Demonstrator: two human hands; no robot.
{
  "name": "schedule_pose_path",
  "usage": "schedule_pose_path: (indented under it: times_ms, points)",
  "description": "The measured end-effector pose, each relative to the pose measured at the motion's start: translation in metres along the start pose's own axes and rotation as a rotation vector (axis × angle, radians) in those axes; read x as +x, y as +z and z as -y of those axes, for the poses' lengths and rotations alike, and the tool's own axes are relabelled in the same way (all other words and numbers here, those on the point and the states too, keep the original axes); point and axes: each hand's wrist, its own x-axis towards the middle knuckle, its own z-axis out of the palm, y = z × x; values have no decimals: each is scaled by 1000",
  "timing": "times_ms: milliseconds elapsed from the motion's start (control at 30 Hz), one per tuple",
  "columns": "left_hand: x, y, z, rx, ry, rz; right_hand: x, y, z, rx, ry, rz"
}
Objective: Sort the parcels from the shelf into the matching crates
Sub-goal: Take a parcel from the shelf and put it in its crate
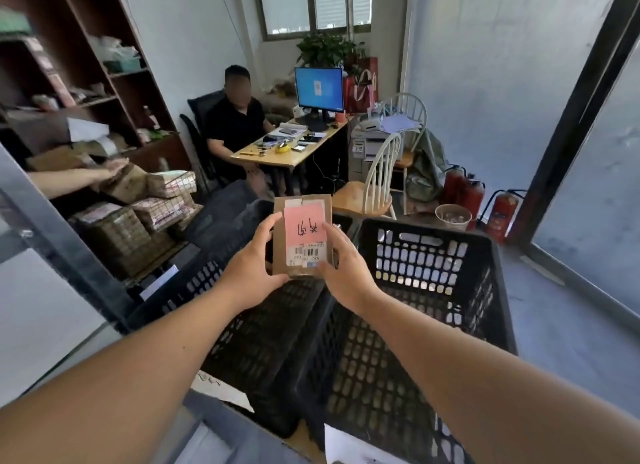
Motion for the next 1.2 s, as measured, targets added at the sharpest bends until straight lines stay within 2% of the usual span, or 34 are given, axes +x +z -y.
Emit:
schedule_pose_path:
  times_ms: [133,267,467,633,767,967,1067,1200]
  points:
    - [42,-12,52,62,-40,90,55,54,-13,-47,81,48]
    - [99,-7,115,142,-60,251,108,107,-32,-53,236,65]
    - [176,39,204,187,-83,402,170,172,-80,-5,531,33]
    - [211,87,251,366,-99,477,204,214,-117,31,643,0]
    - [223,118,265,634,-71,454,213,244,-144,69,651,-32]
    - [216,141,269,954,113,311,213,266,-171,75,618,-63]
    - [217,140,270,1032,175,305,211,264,-172,100,616,-39]
    - [216,137,264,996,132,347,213,257,-169,101,619,11]
